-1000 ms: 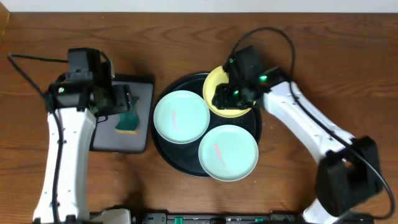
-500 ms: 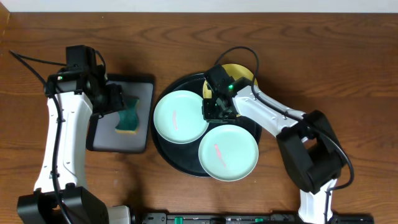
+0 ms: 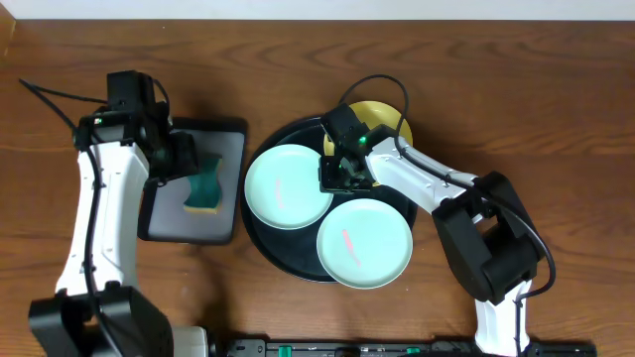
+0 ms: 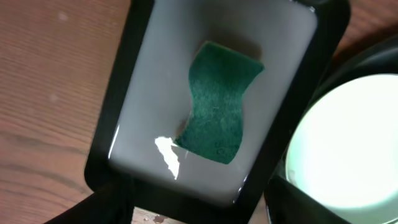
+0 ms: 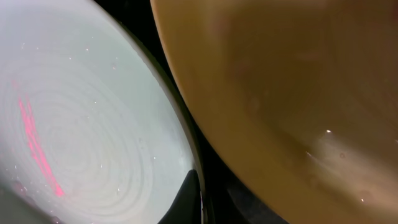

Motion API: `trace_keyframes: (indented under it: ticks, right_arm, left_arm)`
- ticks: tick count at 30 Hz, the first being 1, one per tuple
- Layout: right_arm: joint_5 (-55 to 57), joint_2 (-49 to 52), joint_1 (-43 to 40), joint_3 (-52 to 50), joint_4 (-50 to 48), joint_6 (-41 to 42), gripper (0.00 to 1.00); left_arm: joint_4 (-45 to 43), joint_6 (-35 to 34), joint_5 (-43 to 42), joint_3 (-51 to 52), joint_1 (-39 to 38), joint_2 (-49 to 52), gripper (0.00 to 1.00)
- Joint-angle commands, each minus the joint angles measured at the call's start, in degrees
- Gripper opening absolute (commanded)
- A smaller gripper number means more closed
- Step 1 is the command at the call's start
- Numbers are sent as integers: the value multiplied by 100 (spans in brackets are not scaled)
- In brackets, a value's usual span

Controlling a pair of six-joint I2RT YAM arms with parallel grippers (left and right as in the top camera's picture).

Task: Clean dirty plates on tray and stack at the side
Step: 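Grasp the green sponge with the left gripper and lift it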

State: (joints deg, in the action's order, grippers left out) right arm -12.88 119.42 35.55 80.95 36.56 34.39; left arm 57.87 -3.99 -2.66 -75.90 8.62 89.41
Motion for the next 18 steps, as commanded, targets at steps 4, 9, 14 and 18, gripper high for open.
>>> trace_keyframes:
  ticks: [4, 9, 14, 18]
  right_arm:
    - [68, 170, 87, 59, 20, 2, 1]
    - [68, 170, 87, 59, 24, -20, 1]
    - [68, 170, 87, 59, 26, -20, 1]
    - [68, 170, 87, 59, 26, -20, 1]
  left_arm:
    - [-61, 682, -326, 2, 20, 1069, 59]
    - [-348, 977, -568, 2, 20, 1840, 57]
    - [-621, 975, -566, 2, 20, 2409, 48]
    - [-767, 970, -568, 4, 20, 2638, 27]
